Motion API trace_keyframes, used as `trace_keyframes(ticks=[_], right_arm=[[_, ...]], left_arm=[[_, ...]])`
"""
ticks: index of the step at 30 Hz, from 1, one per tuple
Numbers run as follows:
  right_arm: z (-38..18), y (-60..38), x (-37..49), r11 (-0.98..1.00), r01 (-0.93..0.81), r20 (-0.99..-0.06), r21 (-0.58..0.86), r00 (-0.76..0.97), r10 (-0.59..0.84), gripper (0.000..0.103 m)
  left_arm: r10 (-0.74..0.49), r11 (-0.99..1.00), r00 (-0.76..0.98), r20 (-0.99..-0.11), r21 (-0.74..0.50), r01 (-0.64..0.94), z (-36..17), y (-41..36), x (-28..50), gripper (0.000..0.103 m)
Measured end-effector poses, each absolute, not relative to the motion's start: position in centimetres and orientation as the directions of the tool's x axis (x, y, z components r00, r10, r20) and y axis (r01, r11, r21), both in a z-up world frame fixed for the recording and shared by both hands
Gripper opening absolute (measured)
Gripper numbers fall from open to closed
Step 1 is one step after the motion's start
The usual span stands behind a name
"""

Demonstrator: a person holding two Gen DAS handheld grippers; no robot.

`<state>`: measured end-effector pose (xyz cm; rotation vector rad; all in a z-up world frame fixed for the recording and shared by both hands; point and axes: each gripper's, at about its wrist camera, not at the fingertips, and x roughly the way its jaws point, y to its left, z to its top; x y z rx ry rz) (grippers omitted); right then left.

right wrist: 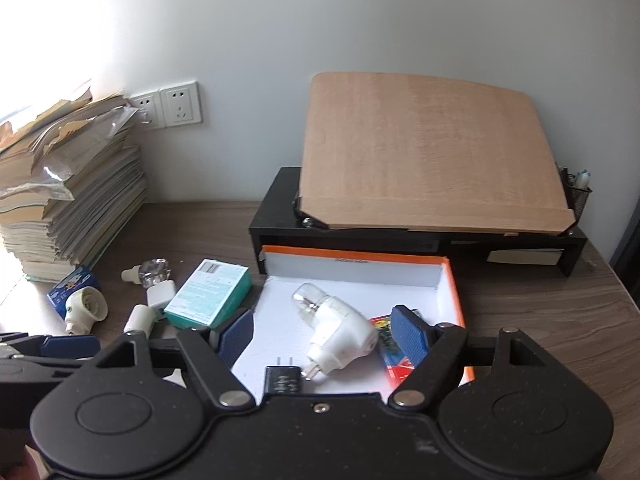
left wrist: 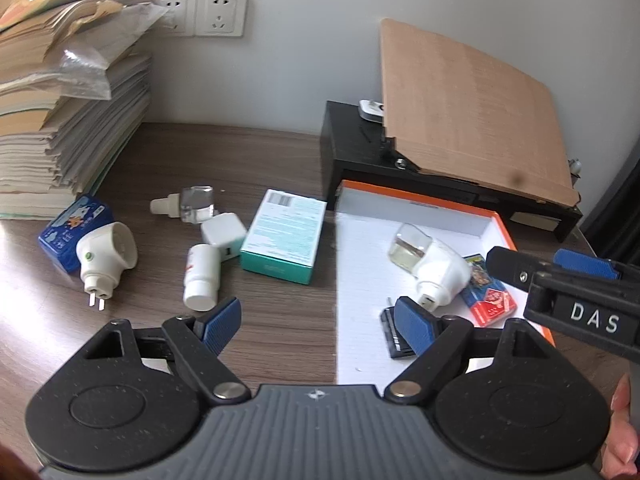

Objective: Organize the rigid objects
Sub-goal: 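Move both tools away from the tray toward the items on the desk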

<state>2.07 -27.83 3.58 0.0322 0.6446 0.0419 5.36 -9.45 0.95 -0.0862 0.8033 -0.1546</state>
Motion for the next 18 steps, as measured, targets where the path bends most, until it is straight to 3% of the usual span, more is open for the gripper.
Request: trace_keyframes(ticks=[18], right_arm=[[2.7,-22.5,3.9,0.993,-0.103,-0.621,0.051,0.775,0.112,0.090]], left_arm=[[-0.104,0.992,0.678,-0.727,-0.127,0.016,0.4,-3.7,5.9,0.086]])
